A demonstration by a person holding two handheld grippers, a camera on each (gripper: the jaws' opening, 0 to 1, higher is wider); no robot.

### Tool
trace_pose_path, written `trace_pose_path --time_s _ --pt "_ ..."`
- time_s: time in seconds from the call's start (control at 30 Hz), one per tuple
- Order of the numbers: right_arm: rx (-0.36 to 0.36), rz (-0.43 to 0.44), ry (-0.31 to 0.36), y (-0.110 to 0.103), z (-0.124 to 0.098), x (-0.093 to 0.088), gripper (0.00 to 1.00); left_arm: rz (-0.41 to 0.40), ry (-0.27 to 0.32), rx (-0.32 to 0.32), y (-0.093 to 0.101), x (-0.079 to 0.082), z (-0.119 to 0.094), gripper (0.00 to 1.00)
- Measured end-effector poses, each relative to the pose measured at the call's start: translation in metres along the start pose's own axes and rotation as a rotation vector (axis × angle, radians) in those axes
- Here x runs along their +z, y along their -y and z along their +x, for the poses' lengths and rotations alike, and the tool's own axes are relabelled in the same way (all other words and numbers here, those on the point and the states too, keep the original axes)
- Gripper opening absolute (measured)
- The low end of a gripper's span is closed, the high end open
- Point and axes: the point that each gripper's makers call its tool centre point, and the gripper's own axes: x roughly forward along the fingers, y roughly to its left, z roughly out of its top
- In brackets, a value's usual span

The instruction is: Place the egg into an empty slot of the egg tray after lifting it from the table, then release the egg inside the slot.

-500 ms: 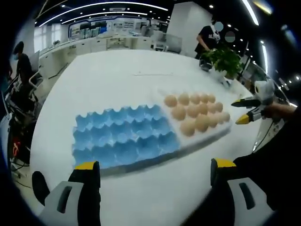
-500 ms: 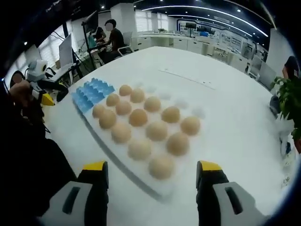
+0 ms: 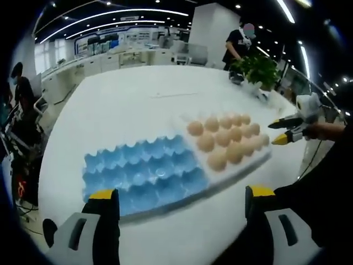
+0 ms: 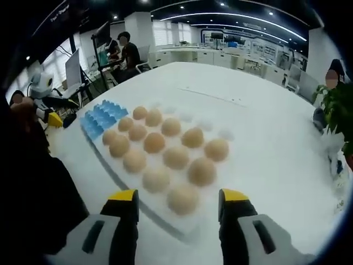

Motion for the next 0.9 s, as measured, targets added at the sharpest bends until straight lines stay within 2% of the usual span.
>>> trace_pose_path --time_s 0.1,0.2,0.3,0.43,0.57,0.9 --pt "0.005 -0.026 -0.009 -0.002 0.001 -0.005 0.52 -0.011 -0.002 0.027 -0.002 0.002 0.000 0.95" --pt "-0.001 -0.023 0.000 0.000 0.001 -0.005 0.48 0.011 0.049 0.030 0.000 0.013 -0.003 0.94" --pt "0.008 -0.009 0.006 -0.001 0.003 -0.004 0.45 0.008 0.042 0.032 0.001 0.012 -0.004 0.94" --pt "0.010 -0.046 -0.002 -0.001 0.006 -0.004 0.45 -0.001 0.026 0.035 0.000 0.007 -0.005 0.94" --pt "0.018 -0.038 0.001 -0.002 0.007 -0.003 0.44 0.001 0.016 0.029 0.002 0.004 -0.002 0.93" --pt "0.044 -0.049 -0.026 -0.006 0.013 -0.007 0.39 -0.011 0.014 0.022 0.005 0.008 0.002 0.88"
